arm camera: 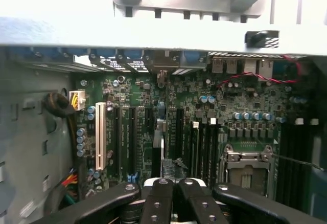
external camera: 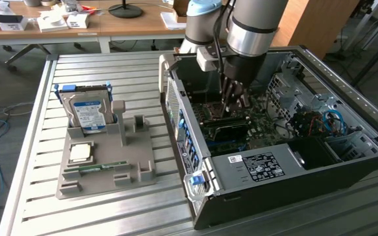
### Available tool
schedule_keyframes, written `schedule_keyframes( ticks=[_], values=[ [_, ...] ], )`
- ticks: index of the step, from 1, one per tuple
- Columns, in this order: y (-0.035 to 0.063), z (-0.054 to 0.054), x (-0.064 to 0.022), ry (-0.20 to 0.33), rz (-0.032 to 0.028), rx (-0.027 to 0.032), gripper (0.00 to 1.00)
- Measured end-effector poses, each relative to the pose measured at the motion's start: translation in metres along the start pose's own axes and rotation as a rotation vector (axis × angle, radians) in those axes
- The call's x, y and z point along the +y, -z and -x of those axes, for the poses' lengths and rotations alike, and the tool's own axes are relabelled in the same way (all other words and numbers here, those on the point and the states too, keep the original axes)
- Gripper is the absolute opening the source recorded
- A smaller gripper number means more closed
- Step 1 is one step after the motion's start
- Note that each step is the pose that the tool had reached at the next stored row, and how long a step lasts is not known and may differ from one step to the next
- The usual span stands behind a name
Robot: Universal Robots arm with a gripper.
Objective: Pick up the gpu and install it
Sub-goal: 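Press down on the gpu until it lock into place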
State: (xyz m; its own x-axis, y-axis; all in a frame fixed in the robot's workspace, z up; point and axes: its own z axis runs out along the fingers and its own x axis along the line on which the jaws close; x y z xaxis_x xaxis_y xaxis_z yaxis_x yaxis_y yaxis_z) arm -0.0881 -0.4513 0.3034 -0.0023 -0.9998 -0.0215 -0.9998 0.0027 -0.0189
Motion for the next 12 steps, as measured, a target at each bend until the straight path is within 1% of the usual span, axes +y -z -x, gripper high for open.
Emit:
schedule_keyframes(
  ticks=[6, 12],
  values=[
    [0.0179, 0.000, -0.0006, 0.000, 0.0000, 0.0001, 0.11],
    [0.0331, 0.001, -0.0009, 0.000, 0.0000, 0.0000, 0.11]
  ],
)
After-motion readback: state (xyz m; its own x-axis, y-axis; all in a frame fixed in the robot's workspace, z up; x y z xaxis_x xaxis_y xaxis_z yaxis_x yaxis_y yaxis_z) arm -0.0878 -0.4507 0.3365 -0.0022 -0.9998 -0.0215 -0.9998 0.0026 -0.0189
